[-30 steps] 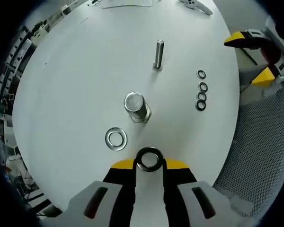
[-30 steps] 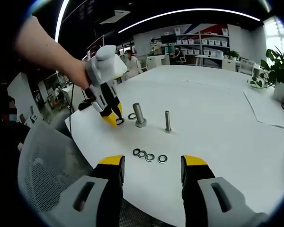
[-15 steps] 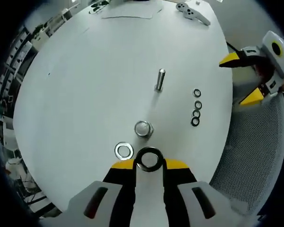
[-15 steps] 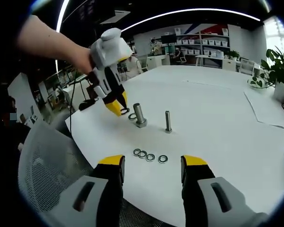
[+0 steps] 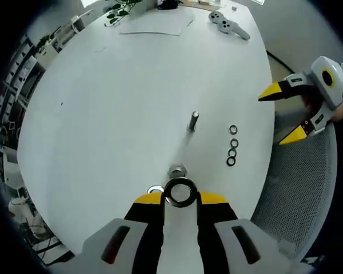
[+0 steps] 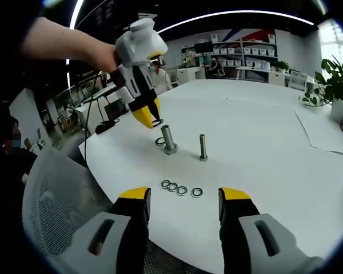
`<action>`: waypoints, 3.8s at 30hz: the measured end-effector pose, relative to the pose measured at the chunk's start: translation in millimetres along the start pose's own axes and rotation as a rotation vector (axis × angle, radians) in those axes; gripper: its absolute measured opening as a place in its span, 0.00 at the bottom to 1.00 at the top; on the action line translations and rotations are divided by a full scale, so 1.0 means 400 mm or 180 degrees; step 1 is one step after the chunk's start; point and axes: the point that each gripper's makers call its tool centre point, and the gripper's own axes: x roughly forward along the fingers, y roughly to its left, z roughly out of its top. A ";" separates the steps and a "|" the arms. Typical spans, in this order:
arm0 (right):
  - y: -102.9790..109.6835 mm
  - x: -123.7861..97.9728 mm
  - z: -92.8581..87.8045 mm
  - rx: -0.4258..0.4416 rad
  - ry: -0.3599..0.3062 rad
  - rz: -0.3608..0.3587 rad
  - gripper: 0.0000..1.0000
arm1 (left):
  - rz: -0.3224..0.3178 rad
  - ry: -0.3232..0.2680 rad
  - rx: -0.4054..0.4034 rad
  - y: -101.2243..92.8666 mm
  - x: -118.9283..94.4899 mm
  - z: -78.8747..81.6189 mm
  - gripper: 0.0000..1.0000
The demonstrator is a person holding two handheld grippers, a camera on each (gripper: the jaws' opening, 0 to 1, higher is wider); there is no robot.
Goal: Place the washer onto the threaded stud by aligning its center hole with the stud, sliding it down to the base, and recovering from edge contact or off-axis alignment until the washer reaches the visible bottom stop.
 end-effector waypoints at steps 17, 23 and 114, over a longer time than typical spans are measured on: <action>0.000 0.000 0.002 0.0012 -0.0004 0.0003 0.50 | 0.0042 0.0040 0.0110 0.008 0.024 0.033 0.19; -0.002 -0.001 0.002 0.0015 -0.0007 -0.0008 0.50 | 0.0018 0.0085 0.0147 0.005 0.034 0.032 0.19; -0.010 0.002 -0.006 0.0038 0.0035 -0.0047 0.50 | 0.0158 0.0232 -0.0236 0.096 0.138 -0.105 0.31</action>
